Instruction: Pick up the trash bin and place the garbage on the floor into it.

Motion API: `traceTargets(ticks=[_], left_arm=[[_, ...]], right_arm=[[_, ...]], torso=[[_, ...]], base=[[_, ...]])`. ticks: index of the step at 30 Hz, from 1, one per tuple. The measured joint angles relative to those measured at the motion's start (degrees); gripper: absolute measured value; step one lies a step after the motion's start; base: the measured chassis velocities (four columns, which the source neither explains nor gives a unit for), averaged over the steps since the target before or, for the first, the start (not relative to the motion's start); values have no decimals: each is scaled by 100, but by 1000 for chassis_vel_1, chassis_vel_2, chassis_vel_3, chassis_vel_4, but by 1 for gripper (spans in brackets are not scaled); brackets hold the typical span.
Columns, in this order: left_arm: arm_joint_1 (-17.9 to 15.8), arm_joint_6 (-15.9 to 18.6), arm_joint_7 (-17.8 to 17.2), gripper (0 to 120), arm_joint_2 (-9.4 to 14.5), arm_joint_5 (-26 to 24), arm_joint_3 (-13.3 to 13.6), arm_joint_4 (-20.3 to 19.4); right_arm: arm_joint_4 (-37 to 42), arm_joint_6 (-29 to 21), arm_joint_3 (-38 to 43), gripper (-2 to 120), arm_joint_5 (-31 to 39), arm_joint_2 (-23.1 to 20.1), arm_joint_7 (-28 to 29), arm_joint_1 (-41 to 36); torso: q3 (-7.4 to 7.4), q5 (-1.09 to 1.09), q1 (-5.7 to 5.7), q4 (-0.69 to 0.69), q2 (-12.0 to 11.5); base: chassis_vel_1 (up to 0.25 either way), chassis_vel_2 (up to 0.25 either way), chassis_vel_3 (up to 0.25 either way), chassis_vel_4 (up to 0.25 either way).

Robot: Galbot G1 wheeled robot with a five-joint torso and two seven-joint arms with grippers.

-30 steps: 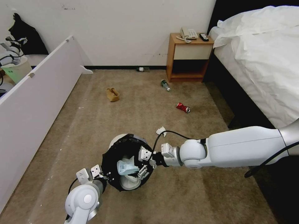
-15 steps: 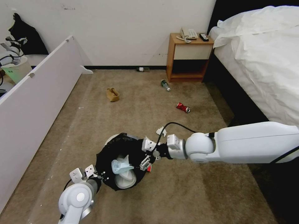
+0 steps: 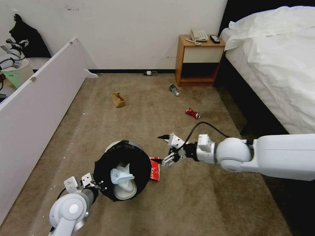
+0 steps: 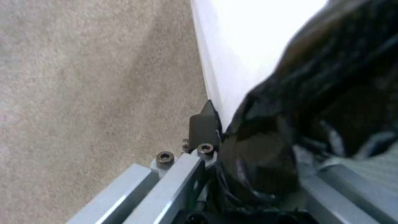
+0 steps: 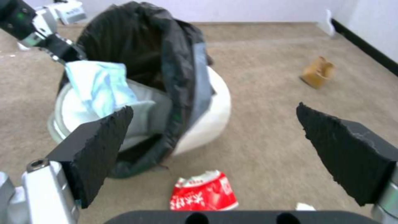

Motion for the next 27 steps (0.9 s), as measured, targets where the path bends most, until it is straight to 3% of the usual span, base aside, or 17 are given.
traceTargets(ticks=[4, 10, 17, 22, 27], left_arm=[[25, 1, 41, 0, 101, -19, -118, -10], [72, -1, 49, 0, 10, 138, -273, -76], [285, 4, 96, 0, -145, 407, -440, -239], [418, 4, 205, 0, -272, 673, -497, -370], [458, 4, 244, 0, -367, 855, -534, -476]], right_arm=[[126, 2, -1, 100, -125, 460, 13, -9], [109, 87, 206, 100, -582, 870, -194, -404], [179, 127, 748, 100, -911, 886, -196, -1053], [344, 151, 786, 100, -1165, 1082, -27, -1299], [465, 151, 1106, 100, -1304, 1103, 145, -1774]], torso=[[0, 0, 0, 1, 0], [0, 0, 0, -1, 0], [0, 0, 0, 5, 0], [0, -1, 0, -3, 0], [-1, -2, 0, 0, 0]], base=[[0, 0, 0, 0], [0, 0, 0, 0], [0, 0, 0, 0], [0, 0, 0, 0], [0, 0, 0, 0]])
